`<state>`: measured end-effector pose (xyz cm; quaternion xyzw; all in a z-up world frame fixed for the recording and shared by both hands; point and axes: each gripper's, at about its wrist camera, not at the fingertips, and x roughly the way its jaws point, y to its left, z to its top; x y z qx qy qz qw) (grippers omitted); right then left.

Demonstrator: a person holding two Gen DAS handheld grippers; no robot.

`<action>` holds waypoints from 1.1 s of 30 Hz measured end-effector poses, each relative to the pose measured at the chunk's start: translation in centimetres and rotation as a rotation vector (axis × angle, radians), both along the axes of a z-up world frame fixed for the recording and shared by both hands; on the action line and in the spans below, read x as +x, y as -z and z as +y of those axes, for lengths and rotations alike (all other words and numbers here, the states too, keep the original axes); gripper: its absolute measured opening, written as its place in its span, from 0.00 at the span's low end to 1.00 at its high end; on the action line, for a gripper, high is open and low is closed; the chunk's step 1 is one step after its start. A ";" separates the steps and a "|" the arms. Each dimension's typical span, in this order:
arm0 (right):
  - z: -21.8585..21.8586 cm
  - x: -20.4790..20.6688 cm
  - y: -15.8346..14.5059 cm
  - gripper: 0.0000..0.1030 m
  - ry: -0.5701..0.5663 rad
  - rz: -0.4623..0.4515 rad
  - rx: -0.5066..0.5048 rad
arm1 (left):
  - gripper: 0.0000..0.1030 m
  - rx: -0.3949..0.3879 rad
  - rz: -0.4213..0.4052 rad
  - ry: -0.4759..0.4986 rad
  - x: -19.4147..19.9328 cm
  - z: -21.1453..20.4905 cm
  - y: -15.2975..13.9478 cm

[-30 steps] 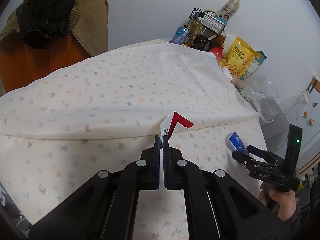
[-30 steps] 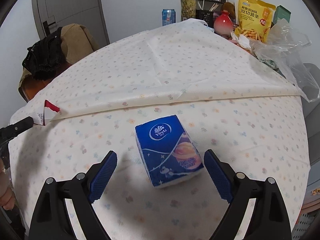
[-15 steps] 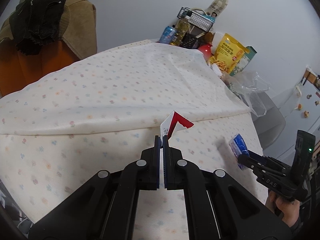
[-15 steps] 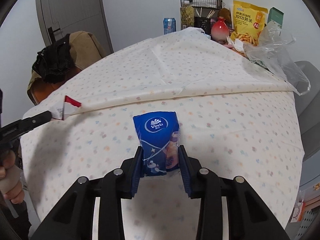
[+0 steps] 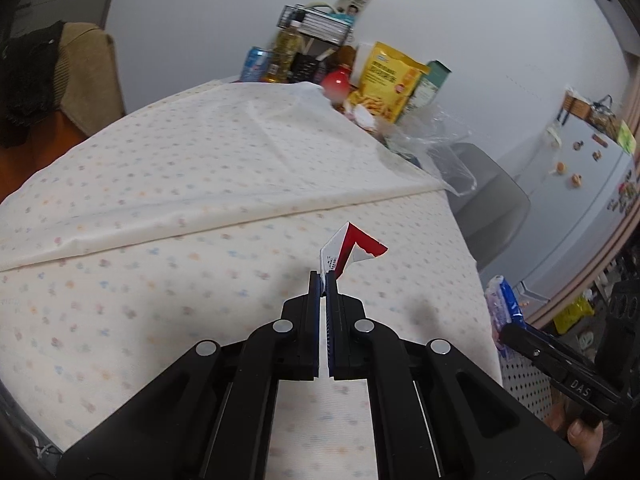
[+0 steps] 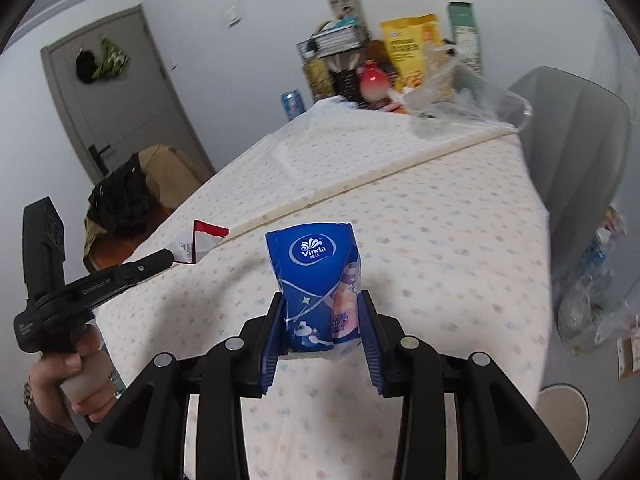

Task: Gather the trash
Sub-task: 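Carry the tissue pack and wrapper in both tools over the beige bin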

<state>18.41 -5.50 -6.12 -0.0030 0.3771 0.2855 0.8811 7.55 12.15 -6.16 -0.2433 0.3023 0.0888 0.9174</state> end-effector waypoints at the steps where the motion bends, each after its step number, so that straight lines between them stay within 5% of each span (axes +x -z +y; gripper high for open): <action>1: -0.9 -0.3 -0.2 0.35 0.019 -0.005 0.004 | 0.03 0.003 -0.002 0.018 0.3 -0.8 -0.2; 15: -14.1 -2.0 0.5 0.35 0.282 -0.005 0.040 | 0.03 0.032 -0.014 0.228 5.3 -11.2 -1.4; 33: -23.4 -1.2 2.5 0.36 0.436 0.040 0.051 | 0.03 0.046 0.036 0.378 10.8 -20.1 -0.3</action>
